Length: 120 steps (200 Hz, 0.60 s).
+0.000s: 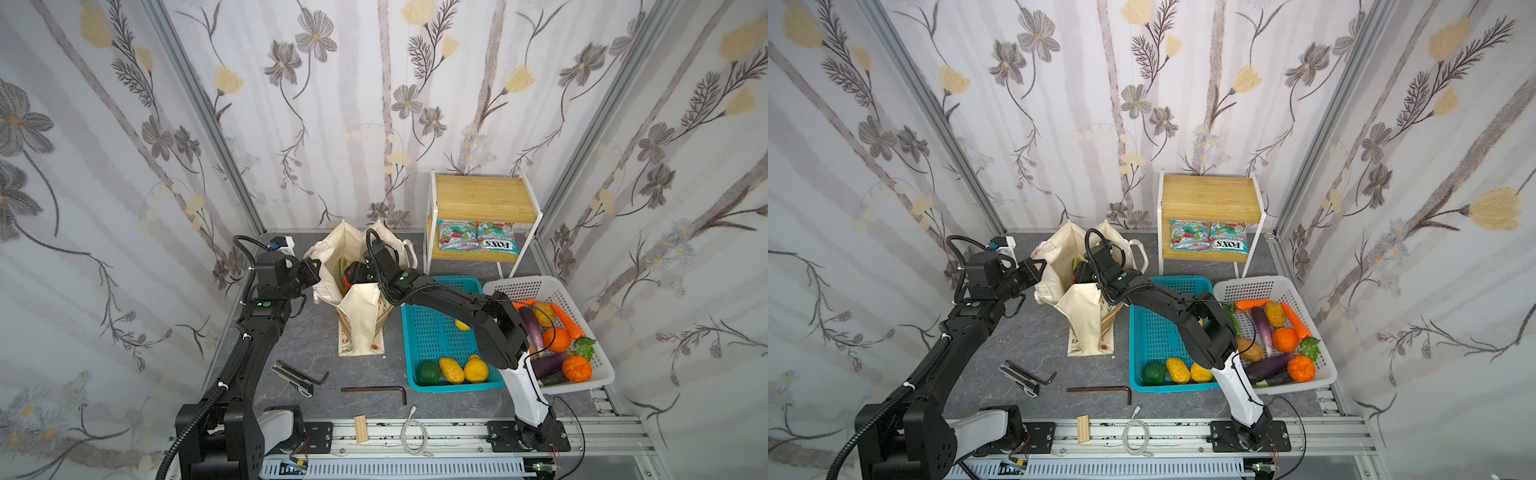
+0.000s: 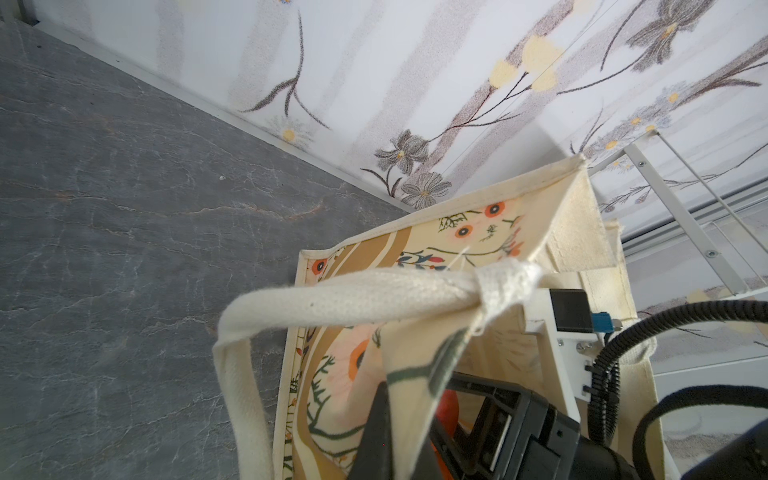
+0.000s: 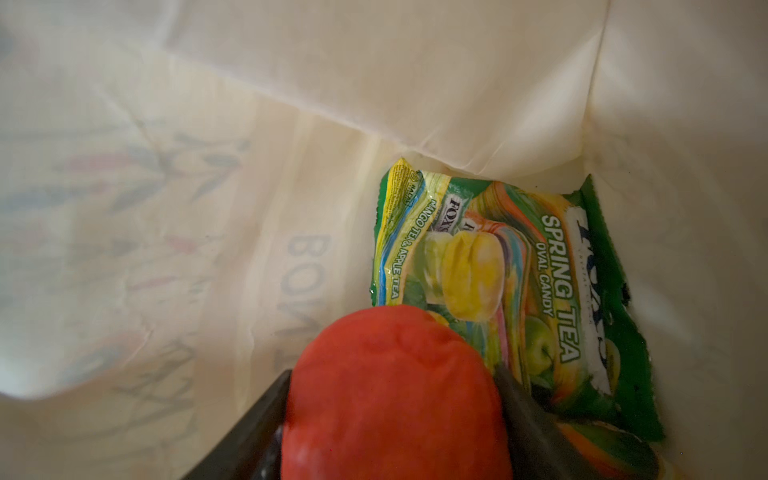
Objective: Place the food into the grocery bag and tie it
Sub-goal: 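Open the right gripper to release the tomato inside the tote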
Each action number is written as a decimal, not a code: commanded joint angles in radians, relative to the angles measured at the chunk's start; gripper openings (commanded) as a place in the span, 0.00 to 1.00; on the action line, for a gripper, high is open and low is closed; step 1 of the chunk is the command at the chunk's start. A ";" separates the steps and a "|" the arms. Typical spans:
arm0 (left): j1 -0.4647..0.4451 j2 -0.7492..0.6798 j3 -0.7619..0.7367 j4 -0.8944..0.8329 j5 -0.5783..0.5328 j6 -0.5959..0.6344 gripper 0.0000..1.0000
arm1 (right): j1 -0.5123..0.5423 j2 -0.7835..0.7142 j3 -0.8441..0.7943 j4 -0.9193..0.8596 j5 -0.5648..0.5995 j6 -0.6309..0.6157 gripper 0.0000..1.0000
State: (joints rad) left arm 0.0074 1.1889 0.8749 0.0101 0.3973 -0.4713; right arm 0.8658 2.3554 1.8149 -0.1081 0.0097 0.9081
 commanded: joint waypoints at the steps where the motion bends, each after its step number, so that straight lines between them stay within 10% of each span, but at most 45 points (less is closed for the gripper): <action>1: 0.000 0.000 0.004 -0.001 0.014 -0.001 0.00 | 0.002 0.019 0.004 -0.042 0.008 0.026 0.72; 120: 0.000 -0.003 0.004 -0.001 0.015 -0.001 0.00 | 0.003 -0.124 -0.103 0.076 -0.052 -0.087 1.00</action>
State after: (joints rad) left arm 0.0074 1.1889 0.8749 0.0105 0.4007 -0.4713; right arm 0.8650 2.2742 1.7294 -0.0860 -0.0406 0.8612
